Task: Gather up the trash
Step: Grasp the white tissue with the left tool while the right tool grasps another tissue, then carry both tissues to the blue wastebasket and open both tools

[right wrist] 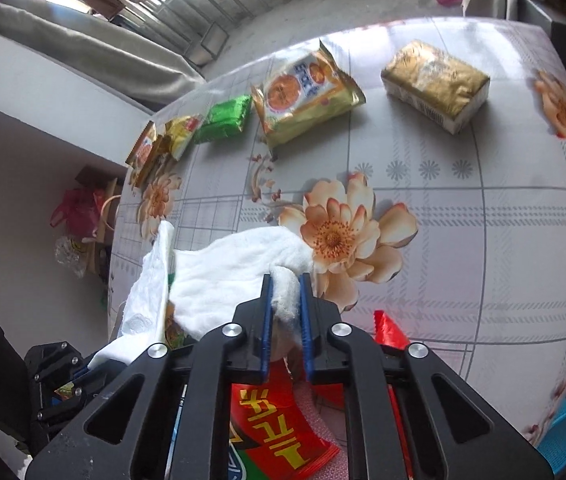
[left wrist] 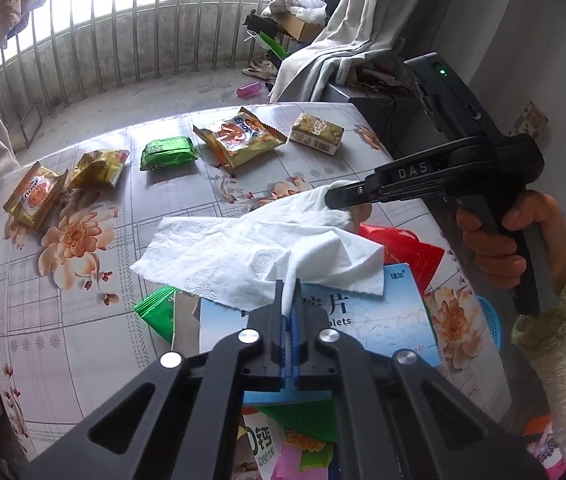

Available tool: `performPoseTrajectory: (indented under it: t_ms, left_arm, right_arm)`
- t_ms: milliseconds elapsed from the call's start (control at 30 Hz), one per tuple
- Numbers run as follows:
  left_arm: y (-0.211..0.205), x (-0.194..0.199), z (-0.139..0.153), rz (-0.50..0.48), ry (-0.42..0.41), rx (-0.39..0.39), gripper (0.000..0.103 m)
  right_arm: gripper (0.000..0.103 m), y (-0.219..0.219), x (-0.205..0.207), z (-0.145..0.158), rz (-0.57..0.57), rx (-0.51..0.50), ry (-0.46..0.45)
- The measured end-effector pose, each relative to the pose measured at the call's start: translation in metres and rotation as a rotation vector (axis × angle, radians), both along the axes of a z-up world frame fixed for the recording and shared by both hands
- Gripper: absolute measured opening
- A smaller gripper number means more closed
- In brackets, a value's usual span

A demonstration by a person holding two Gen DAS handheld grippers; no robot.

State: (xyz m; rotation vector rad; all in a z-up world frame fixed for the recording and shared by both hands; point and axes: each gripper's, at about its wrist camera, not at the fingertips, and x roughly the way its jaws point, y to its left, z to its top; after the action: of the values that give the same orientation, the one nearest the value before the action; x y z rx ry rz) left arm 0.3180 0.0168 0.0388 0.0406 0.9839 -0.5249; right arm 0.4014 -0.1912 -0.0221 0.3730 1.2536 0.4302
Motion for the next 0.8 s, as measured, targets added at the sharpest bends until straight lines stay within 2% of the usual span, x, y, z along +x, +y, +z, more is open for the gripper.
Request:
performPoseTrajectory:
  t_ms: [200,467,800]
  left_arm:
    - [0.011,-0.006,0.018,0.040,-0.064,-0.032,0.000]
    - [0.029,-0.017,0.058,0.116,-0.166,-0.104,0.000]
    - [0.038,-0.046,0.104,0.149,-0.247,-0.197,0.000]
  right_arm:
    - [0.007,-0.004,-0.006,0.030,-0.042,0.047,-0.103]
    - [0.006,-0.013,-0.019,0.076,-0.113,0.130,-0.235]
    - [0.006,-0.038,-0.064,0.130,-0.174,0.190,-0.366]
